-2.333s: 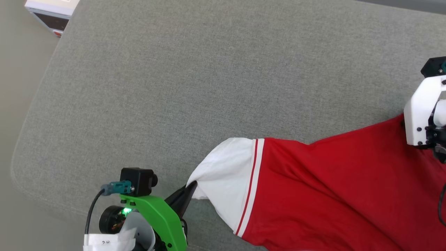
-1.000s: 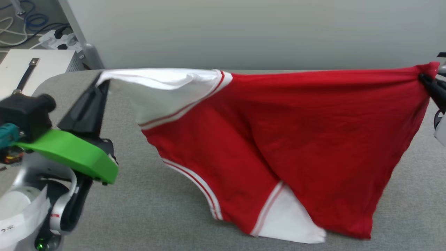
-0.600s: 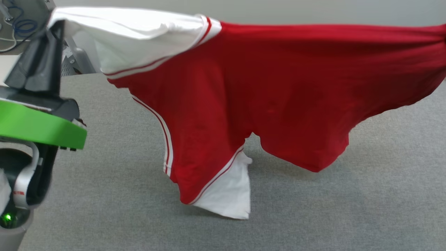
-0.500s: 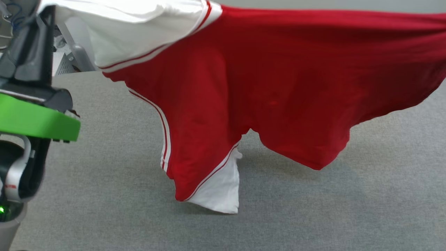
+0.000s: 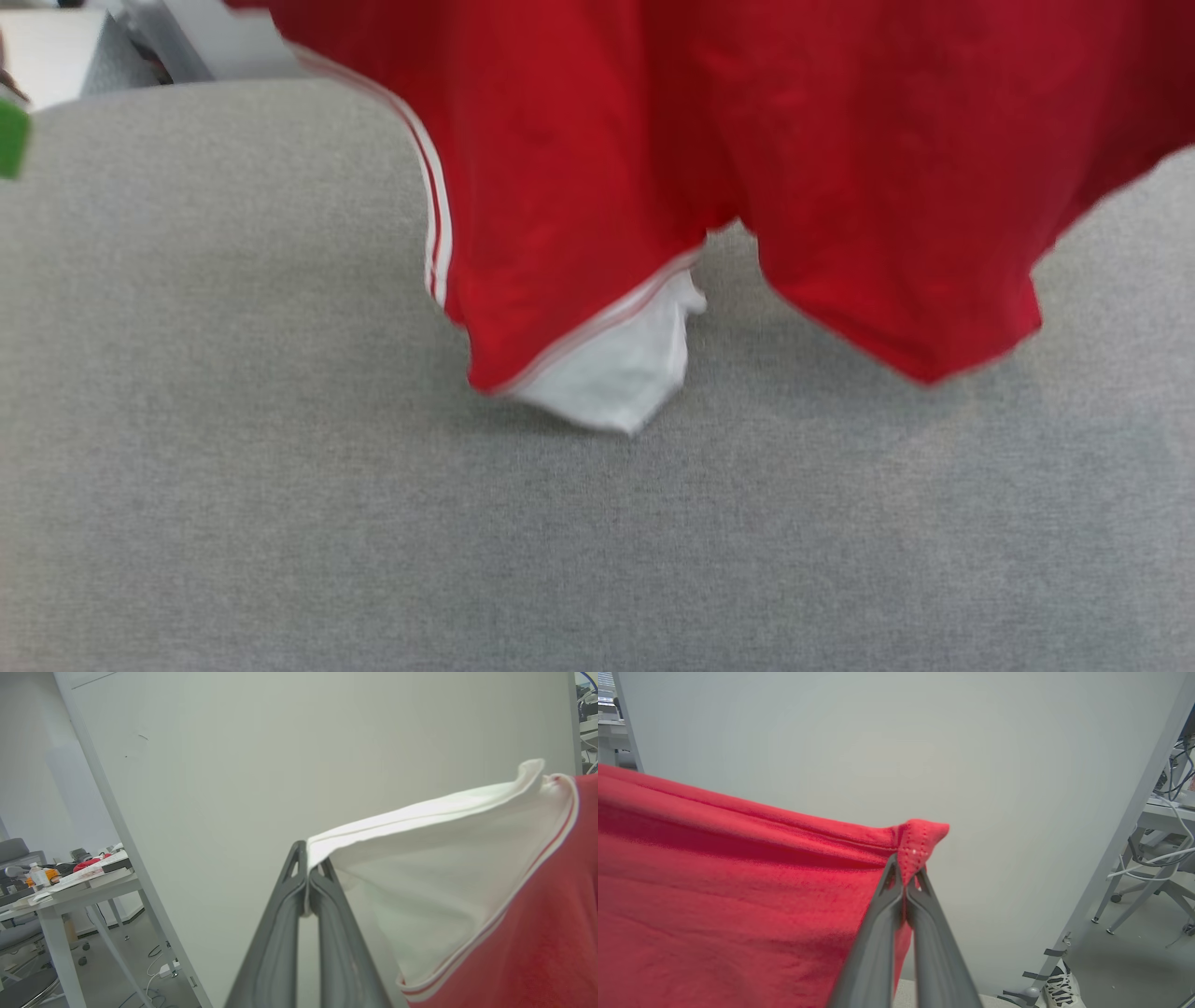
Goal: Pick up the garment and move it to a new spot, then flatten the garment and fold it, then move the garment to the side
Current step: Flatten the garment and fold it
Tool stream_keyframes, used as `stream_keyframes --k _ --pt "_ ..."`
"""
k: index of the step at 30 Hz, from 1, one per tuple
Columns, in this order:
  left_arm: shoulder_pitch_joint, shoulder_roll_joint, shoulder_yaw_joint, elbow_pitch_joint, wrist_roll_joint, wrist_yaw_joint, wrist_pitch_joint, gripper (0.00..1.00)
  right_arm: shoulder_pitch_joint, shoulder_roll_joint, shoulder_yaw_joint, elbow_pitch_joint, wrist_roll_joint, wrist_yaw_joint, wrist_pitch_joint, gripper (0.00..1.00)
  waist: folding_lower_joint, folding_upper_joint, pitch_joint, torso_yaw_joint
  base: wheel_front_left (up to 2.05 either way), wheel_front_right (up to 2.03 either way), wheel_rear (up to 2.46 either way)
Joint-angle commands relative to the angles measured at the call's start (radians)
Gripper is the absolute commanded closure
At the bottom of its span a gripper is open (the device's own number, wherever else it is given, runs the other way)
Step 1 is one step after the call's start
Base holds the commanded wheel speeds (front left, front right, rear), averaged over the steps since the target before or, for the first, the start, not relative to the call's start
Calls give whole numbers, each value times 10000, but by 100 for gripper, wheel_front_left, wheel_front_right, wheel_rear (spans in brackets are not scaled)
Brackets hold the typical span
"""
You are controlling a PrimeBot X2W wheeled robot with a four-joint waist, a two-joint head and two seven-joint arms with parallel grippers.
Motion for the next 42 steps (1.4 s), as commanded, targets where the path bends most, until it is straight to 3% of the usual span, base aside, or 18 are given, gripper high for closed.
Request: stream_keyframes --k 1,7,13,17,23,27,32,36,42 --pt "-691 208 153 319 77 -84 33 100 -570 -168 46 400 -200 -25 -173 100 0 0 1318 -192 0 0 0" --pt "-3393 342 -122 1700 433 -959 100 100 -3095 -181 861 1947 -731 -25 -861 100 0 0 2758 -446 0 0 0" --pt "-6909 -139 -703 3950 1348 -1689 -331 100 -5812 211 1512 3950 -1691 -25 -1920 100 0 0 4004 -584 0 0 0" --pt "-9559 -856 -1304 6533 2251 -2013 -1332 100 -7676 758 1687 5829 -2612 -25 -3109 100 0 0 4649 -640 0 0 0" --pt "-11323 -1637 -1685 9001 2892 -2111 -3177 100 -9116 1469 1115 7867 -3848 -25 -4786 100 0 0 5114 -499 0 0 0" --pt "-11677 -1903 -2077 10128 3182 -2243 -4345 100 -9303 1824 930 8988 -4324 -25 -5546 100 0 0 5264 -392 0 0 0" --pt "-11532 -2270 -2206 10874 2911 -2361 -4940 100 -9215 2026 842 9861 -4413 -25 -6254 100 0 0 5320 -227 0 0 0" --pt "-10498 -2558 -2341 10881 2631 -2411 -5075 100 -8735 2038 947 10407 -4362 -25 -6745 100 0 0 5136 -60 0 0 0" --pt "-7953 -2811 -2107 9787 2182 -2435 -5094 100 -7497 2065 1247 11154 -4039 -25 -7228 100 0 0 4424 69 0 0 0"
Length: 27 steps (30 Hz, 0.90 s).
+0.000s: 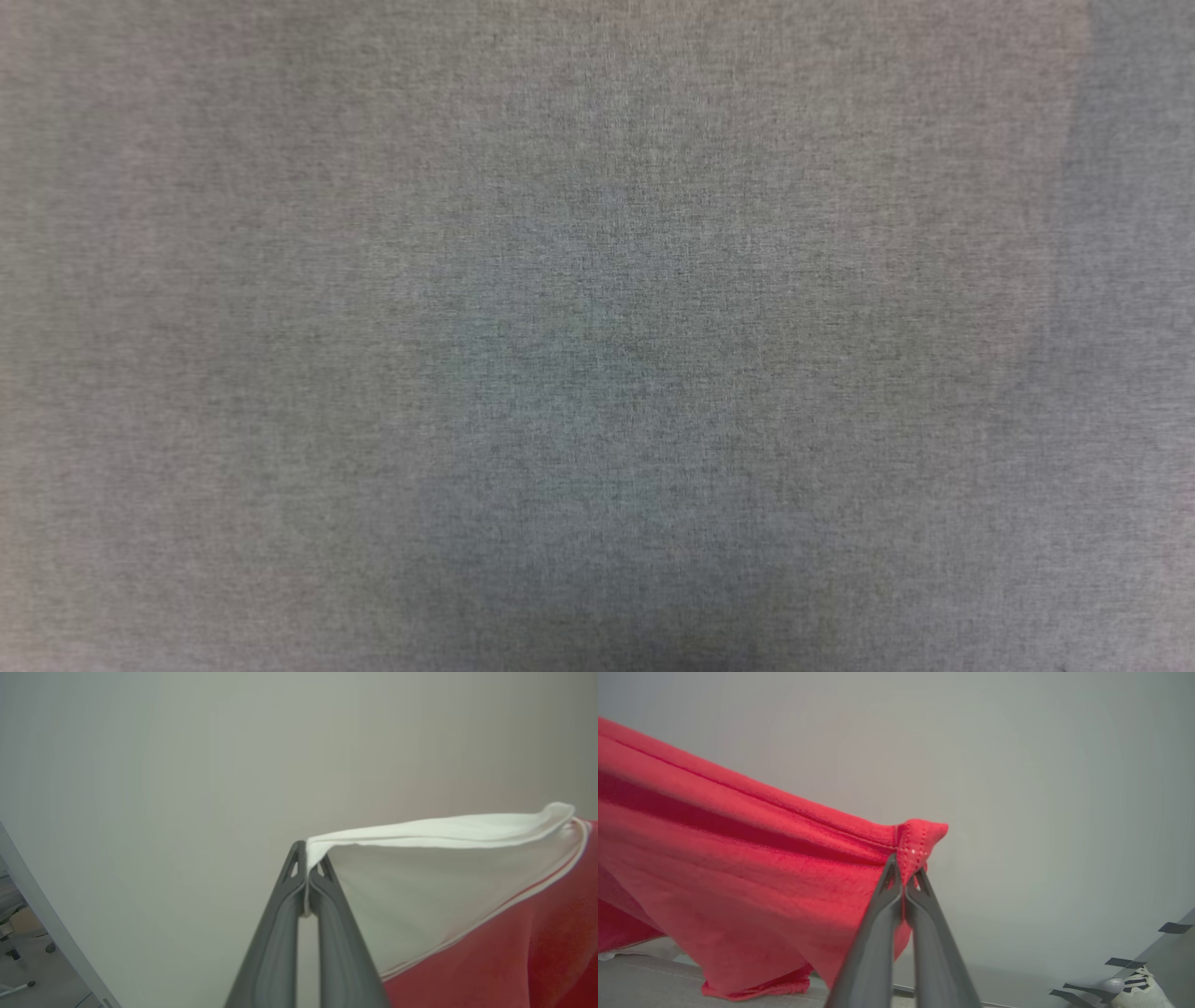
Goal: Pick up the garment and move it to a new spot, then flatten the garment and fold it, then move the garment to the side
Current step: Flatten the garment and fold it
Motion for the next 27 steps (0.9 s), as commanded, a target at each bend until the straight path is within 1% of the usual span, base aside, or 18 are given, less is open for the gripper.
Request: stream_keyframes --k 1,4,6,11,15,18,22,27 --pt "601 9 215 -163 -153 42 -57 100 363 -130 39 124 146 -92 -102 100 -1 0 -510 119 0 0 0" --pt "2195 -234 278 -492 -432 38 -58 100 1164 -143 308 297 458 -92 -241 100 -1 0 -1093 226 0 0 0" --pt "3218 -382 90 -657 -651 34 -59 100 1746 -119 566 337 743 -92 -299 100 -1 0 -1485 273 0 0 0" --pt "5505 -574 -528 -780 -1087 30 -25 100 3349 -171 1530 242 1584 -92 -367 100 -1 0 -2497 451 0 0 0" --pt "7222 -635 -678 -937 -1570 58 14 100 4693 -243 2529 -112 2548 -92 -304 100 -1 0 -3211 520 0 0 0" --pt "8395 -671 -759 -1132 -1911 115 119 100 5629 -574 3430 -656 3192 -92 -300 100 -1 0 -3664 605 0 0 0" --pt "9783 -586 -947 -1338 -2304 123 407 100 6788 -951 4092 -1174 4132 -92 -262 100 -1 0 -4213 728 0 0 0" --pt "11214 -452 -1091 -1743 -2664 247 699 100 8020 -1266 4476 -1548 5255 -92 54 100 -1 0 -4788 899 0 0 0"
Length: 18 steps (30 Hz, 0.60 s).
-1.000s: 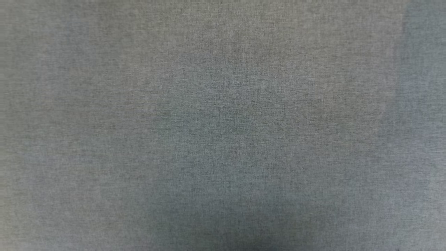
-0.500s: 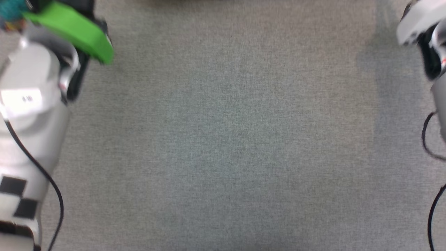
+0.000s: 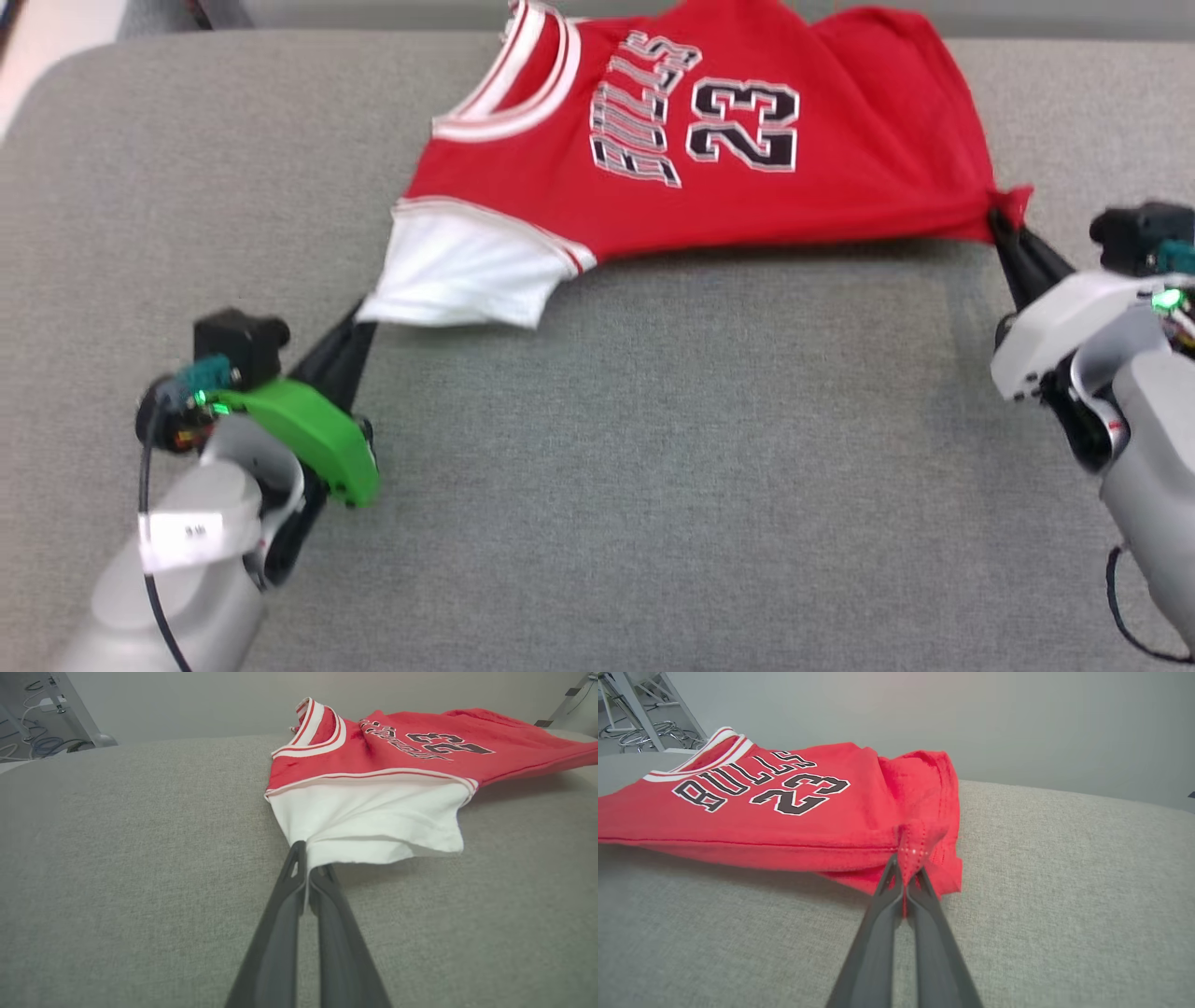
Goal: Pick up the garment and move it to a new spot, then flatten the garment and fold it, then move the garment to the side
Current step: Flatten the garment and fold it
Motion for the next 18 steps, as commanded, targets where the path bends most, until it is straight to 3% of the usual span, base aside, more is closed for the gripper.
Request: stream_keyframes --k 1,11,18 --pt "445 98 -38 -201 -168 64 91 100 354 -72 -16 -139 394 -80 49 100 2 0 -704 312 0 0 0" --pt "2712 646 -309 -1634 -655 553 883 100 2393 -225 406 -1056 1946 -80 456 100 2 0 -1627 429 0 0 0" --pt "3842 1105 -428 -2911 -1288 578 1676 100 3455 -688 435 -1676 2374 -80 806 100 2 0 -2061 389 0 0 0"
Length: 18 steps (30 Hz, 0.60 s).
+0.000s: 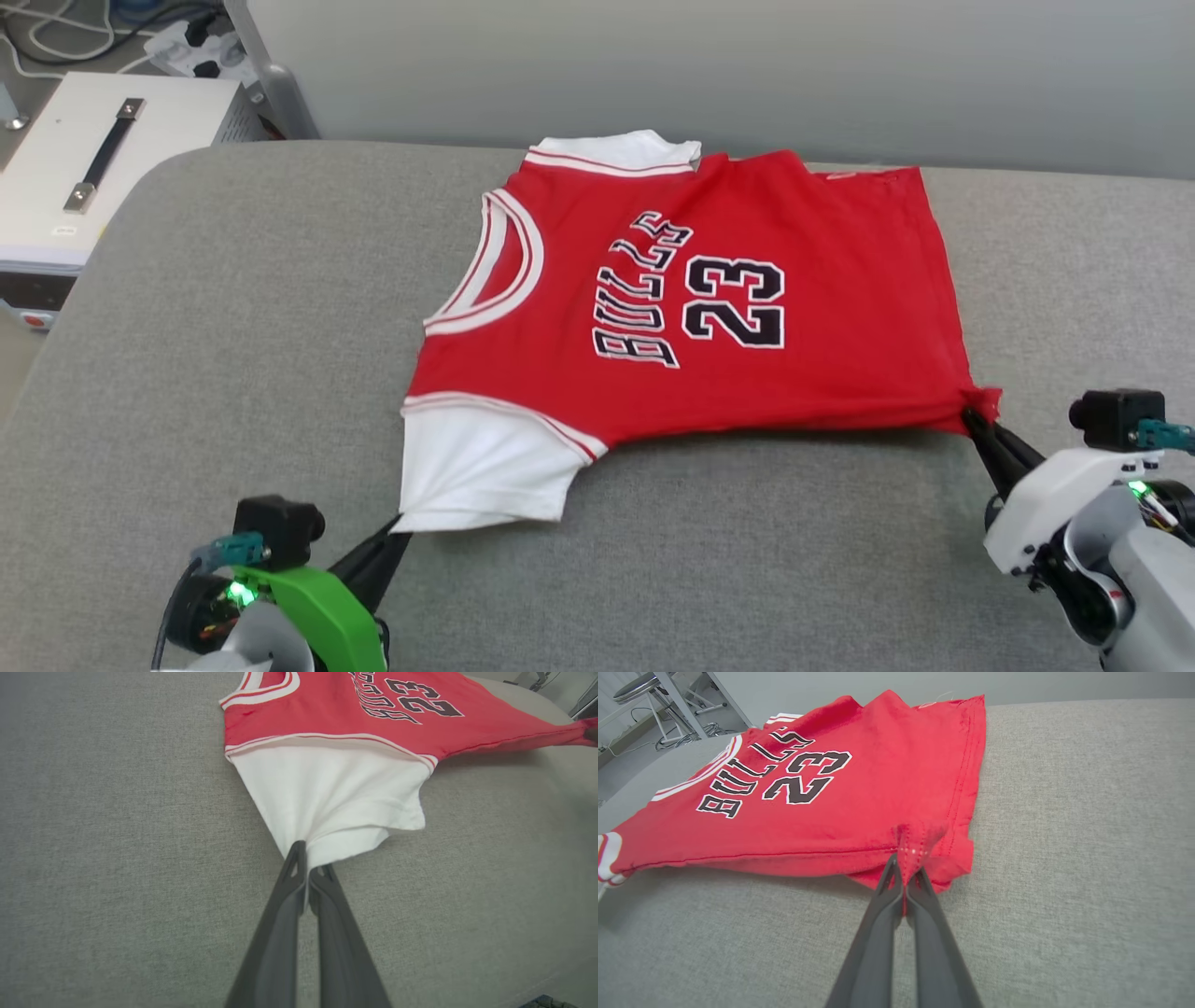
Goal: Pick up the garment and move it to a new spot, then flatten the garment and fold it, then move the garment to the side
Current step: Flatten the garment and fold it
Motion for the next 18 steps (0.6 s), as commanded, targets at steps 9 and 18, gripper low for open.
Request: stream_keyframes --k 9,18 --pt "1589 1148 -52 -1826 -849 66 994 100 1851 -757 -439 -1782 184 -78 1327 100 1 0 -487 -121 0 0 0" --pt "2983 1781 -405 -2989 -1338 192 1585 100 4468 -861 -1935 -3900 376 -78 3350 100 1 0 -799 -238 0 0 0"
